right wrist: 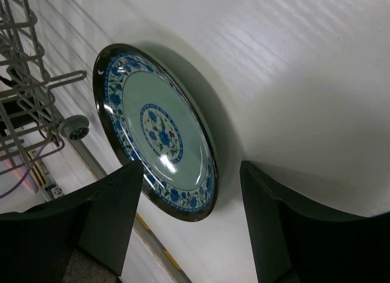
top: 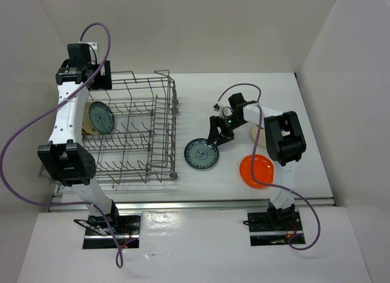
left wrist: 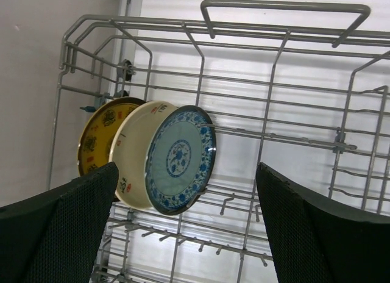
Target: Load the plates into the dish rack
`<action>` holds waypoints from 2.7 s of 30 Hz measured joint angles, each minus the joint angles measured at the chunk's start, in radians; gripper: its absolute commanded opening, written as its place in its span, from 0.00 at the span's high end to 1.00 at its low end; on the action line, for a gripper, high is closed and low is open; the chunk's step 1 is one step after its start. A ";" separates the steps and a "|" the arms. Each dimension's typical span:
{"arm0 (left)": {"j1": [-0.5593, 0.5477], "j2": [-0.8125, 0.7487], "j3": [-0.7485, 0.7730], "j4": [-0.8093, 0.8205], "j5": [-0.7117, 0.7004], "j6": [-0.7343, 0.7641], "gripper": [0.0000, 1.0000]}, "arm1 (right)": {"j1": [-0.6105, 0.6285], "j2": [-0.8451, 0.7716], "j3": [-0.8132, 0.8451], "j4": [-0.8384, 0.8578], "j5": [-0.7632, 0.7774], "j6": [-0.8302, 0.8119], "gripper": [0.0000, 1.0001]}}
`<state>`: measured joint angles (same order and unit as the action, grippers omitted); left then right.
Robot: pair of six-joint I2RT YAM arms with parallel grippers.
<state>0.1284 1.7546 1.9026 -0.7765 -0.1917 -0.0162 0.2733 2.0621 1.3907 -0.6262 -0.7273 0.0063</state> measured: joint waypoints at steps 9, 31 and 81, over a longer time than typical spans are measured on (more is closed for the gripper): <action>0.000 -0.002 0.000 -0.001 0.055 -0.016 0.01 | 0.017 0.014 -0.011 -0.003 0.040 0.009 0.63; -0.021 -0.015 0.113 0.084 0.526 -0.205 0.01 | -0.214 0.014 0.360 -0.031 0.224 0.085 1.00; 0.192 -0.025 0.109 0.194 0.487 -0.242 1.00 | -0.231 -0.139 0.530 0.188 0.301 0.242 0.00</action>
<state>0.3202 1.7298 2.0121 -0.5823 0.2955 -0.2584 0.0425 1.9228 1.9205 -0.4381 -0.4267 0.2485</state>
